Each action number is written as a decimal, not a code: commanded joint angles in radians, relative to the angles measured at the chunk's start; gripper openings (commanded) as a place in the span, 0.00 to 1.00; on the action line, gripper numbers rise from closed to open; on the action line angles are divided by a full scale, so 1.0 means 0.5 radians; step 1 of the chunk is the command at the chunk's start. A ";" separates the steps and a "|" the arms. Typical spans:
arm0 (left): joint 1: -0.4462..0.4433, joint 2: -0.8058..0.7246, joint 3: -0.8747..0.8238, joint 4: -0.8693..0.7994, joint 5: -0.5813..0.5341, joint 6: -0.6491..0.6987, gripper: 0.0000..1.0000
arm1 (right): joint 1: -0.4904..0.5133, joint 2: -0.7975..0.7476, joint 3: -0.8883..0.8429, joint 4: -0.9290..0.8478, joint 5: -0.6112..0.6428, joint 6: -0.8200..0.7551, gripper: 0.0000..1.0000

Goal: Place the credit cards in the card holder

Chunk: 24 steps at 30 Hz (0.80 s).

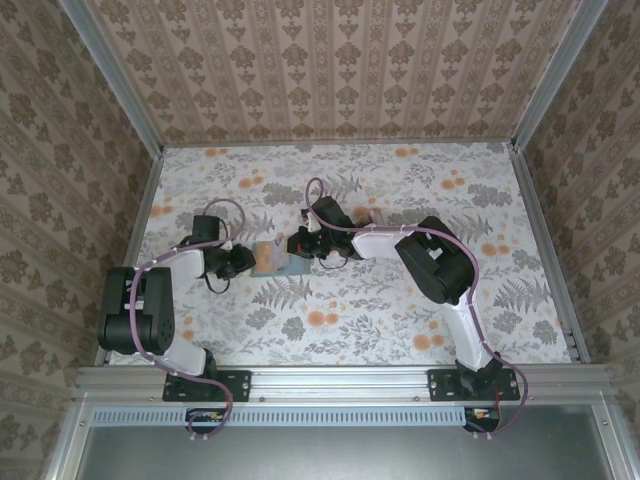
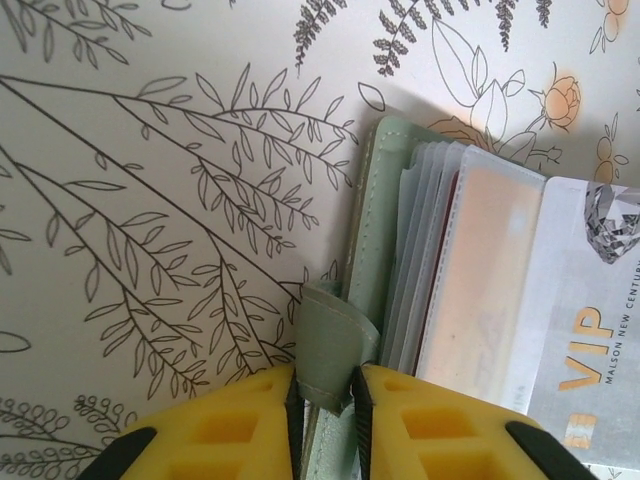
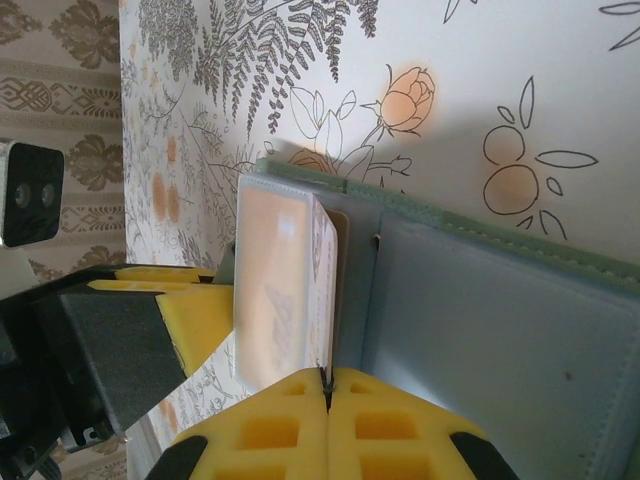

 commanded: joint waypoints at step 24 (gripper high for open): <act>-0.109 0.015 -0.025 0.020 -0.004 -0.061 0.19 | 0.117 0.256 0.332 -0.317 -0.078 -0.105 0.06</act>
